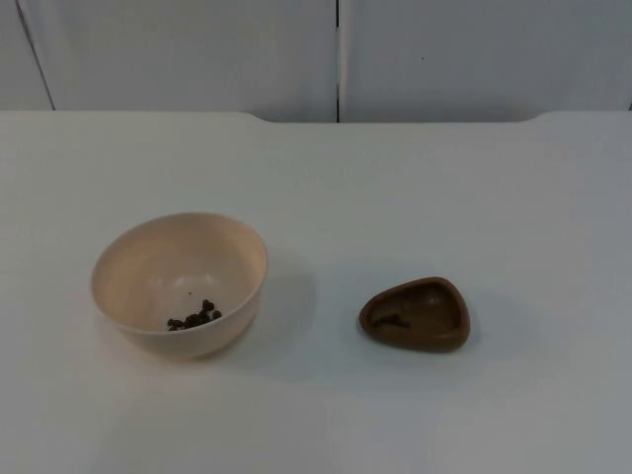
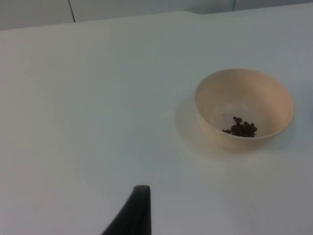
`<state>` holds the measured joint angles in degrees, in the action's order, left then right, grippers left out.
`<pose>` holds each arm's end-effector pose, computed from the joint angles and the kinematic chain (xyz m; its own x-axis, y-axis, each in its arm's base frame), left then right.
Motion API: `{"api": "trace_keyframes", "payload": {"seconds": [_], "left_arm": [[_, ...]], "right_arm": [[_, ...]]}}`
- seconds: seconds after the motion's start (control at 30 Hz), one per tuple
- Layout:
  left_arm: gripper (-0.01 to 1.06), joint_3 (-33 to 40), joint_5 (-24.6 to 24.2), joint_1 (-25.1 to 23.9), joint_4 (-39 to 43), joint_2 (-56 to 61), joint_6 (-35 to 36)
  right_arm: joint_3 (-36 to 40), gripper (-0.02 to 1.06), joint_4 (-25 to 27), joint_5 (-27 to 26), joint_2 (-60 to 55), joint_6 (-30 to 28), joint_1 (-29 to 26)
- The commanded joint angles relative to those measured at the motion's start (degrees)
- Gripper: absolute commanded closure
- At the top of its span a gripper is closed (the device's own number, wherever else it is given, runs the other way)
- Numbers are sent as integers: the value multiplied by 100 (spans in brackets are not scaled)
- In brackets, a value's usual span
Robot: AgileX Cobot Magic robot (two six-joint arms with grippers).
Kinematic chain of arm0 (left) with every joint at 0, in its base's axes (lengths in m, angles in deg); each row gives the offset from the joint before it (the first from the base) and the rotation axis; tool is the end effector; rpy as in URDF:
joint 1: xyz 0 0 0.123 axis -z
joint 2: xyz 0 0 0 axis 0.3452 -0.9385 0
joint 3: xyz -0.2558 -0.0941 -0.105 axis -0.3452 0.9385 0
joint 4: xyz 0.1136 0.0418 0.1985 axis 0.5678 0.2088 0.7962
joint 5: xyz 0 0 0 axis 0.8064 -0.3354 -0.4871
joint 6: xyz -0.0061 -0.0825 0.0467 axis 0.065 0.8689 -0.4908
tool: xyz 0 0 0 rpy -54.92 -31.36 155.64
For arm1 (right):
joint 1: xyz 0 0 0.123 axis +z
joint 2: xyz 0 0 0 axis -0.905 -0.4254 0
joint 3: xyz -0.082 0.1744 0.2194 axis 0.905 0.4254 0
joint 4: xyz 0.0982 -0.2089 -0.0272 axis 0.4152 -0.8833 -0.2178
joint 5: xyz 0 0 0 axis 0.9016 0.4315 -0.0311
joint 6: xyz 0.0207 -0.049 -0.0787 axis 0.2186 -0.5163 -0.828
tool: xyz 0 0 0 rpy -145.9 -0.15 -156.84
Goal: Pick up the bowl with the left hand and pour the coffee beans from the cup into the bowl with the right hand.
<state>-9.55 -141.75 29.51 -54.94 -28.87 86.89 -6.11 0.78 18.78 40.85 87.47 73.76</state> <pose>-0.0258 0.0023 0.2649 -0.4673 0.0730 -0.8811 0.1777 0.9840 -0.0127 -0.0273 -0.0059 0.2688 -0.4597 -0.0742 -0.8850 -0.1422 0.9898 -0.0091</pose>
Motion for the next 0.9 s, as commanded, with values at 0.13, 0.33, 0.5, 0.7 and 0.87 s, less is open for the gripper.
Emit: {"api": "trace_keyframes", "payload": {"seconds": [0.13, 0.33, 0.5, 0.7, 0.87], "left_arm": [[0, 30, 3, -14, 15, 20, 42], [0, 30, 3, -14, 15, 20, 42], [0, 30, 3, -14, 20, 20, 42], [0, 30, 3, -77, 19, 20, 42], [0, 30, 3, -465, 23, 20, 42]], "right_arm": [[7, -1, 12, -42, 26, 16, -337], [7, -1, 12, -42, 26, 16, -471], [7, -1, 12, -42, 26, 16, -471], [7, -1, 12, -42, 26, 16, -471], [7, -1, 12, -42, 26, 16, -471]]}}
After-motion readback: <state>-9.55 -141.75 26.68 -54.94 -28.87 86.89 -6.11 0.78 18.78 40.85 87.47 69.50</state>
